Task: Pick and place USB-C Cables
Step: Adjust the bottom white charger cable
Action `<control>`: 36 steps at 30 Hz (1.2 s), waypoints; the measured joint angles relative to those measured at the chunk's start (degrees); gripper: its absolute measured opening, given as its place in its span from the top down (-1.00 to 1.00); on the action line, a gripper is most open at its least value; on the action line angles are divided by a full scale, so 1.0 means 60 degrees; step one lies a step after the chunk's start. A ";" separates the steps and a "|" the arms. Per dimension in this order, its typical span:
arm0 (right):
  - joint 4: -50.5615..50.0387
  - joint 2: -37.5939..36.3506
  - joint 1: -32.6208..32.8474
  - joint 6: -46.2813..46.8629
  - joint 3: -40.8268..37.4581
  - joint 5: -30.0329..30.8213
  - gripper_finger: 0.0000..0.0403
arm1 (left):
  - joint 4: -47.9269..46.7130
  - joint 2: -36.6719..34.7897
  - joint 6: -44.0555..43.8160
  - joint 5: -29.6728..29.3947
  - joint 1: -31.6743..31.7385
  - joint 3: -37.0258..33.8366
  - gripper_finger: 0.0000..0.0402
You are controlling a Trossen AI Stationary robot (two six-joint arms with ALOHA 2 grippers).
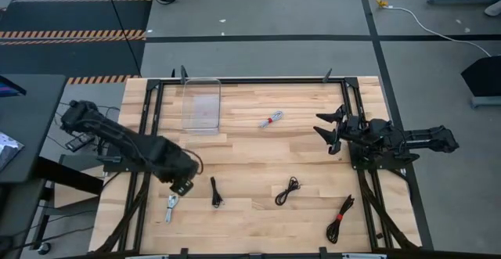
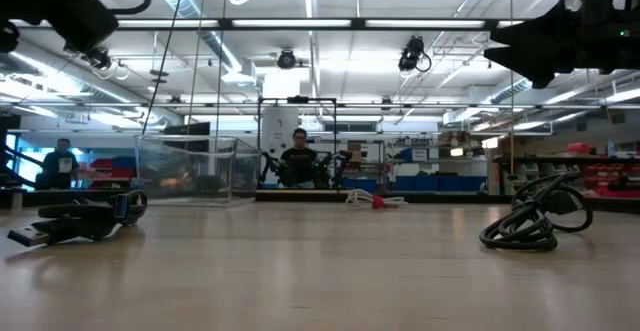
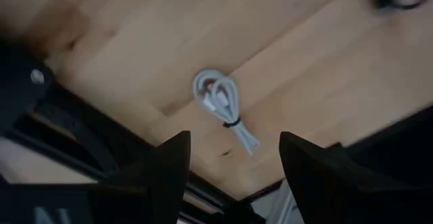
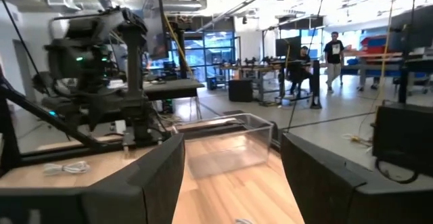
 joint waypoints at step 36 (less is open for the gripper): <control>-0.1574 0.0007 0.0000 0.1222 0.0000 -0.2790 -0.24 | 0.2683 0.3562 -0.7548 -0.1180 -0.3303 0.0001 -0.16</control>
